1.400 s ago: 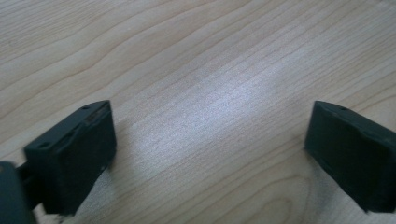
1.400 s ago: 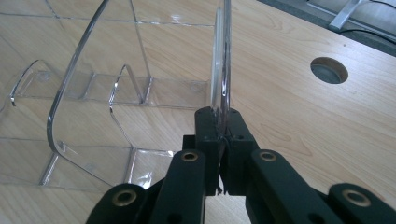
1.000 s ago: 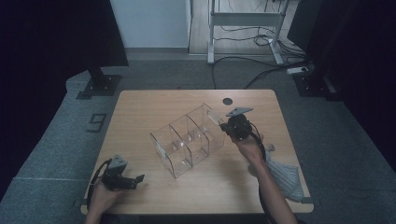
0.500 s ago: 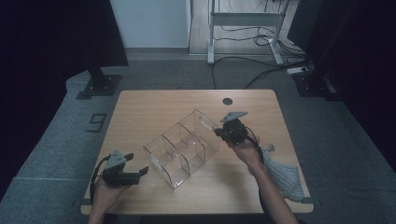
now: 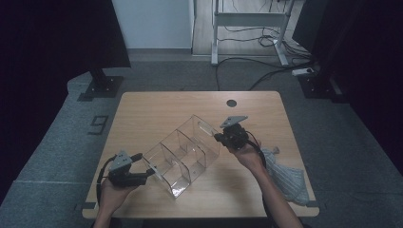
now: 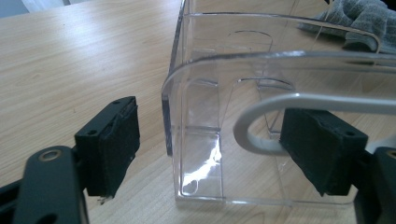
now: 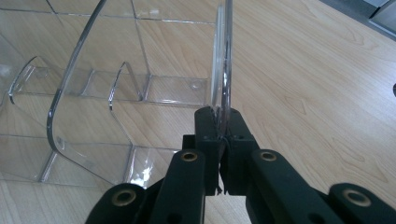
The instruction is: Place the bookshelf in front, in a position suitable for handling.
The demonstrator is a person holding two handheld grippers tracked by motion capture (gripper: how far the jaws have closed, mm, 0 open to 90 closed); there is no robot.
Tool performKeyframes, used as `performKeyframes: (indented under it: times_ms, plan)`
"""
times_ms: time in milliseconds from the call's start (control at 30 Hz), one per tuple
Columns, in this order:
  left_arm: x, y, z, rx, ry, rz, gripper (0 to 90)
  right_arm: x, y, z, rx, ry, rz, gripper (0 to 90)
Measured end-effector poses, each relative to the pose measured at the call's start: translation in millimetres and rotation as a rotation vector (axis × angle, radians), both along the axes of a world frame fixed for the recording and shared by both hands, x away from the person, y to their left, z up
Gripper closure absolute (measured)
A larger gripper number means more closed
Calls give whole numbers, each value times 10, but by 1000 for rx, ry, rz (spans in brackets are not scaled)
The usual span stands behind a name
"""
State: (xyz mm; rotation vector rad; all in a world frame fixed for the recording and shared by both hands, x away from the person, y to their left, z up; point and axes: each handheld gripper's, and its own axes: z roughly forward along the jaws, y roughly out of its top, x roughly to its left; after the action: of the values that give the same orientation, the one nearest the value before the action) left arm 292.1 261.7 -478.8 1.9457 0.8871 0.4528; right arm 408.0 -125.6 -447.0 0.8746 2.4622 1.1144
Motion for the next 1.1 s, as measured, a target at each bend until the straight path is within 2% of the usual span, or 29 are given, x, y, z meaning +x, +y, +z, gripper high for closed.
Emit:
performKeyframes:
  times_ms: [167,367,633,733,967,1100]
  plan:
    - [3,-14,-2,20,-12,-16,268,-12,26,3,-5,1,14,863]
    - [12,-34,-4,40,-16,-50,412,-13,35,6,-14,-5,25,856]
    - [12,-42,16,47,2,-32,446,-35,38,12,-46,-4,40,821]
    - [8,-46,13,46,-1,-27,447,-59,38,14,-53,-15,37,756]
    - [2,-43,0,36,-8,-22,450,-107,-1,36,-53,12,38,496]
    - [-3,-40,-7,31,-11,-19,453,-140,-61,73,-42,18,31,403]
